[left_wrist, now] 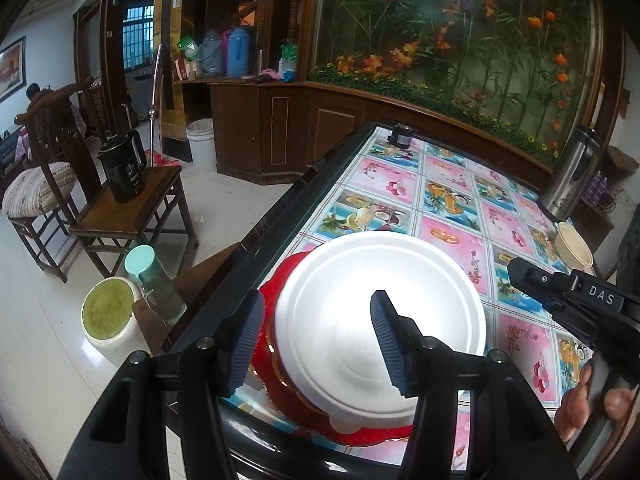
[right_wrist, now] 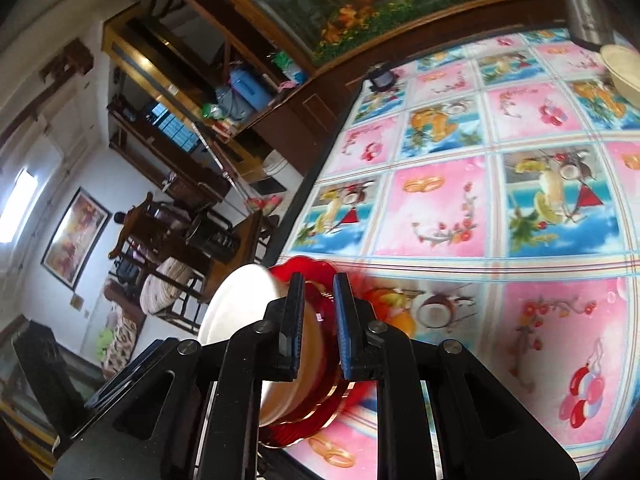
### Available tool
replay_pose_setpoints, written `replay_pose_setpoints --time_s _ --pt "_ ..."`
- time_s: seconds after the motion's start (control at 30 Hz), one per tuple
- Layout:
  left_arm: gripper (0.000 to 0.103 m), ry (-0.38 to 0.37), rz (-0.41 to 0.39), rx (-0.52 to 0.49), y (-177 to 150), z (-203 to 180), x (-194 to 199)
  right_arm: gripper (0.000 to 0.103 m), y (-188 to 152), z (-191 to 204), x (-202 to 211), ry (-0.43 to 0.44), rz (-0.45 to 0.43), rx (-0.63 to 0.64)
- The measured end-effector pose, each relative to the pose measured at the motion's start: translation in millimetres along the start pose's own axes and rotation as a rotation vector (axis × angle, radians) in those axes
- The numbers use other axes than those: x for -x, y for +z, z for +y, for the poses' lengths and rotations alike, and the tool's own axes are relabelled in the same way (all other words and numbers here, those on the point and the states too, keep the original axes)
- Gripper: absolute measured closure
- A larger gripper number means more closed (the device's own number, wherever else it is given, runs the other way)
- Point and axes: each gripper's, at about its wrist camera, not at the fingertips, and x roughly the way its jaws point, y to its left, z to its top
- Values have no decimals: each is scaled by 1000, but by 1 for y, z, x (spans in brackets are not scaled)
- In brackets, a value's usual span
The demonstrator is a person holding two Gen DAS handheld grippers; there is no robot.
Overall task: Organize plates and bowls
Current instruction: 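Lower the white bowl into the beige bowl and open the right tool, then move the open right tool back to the small beige ribbed bowl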
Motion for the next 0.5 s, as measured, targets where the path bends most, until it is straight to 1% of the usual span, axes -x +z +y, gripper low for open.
replay_pose_setpoints --time_s 0.3,0.5 --pt "43 1 2 -45 3 -24 -2 89 13 -40 13 -3 -23 -99" --pt "42 -7 11 -85 7 -50 -6 89 20 -67 22 -3 -39 -150"
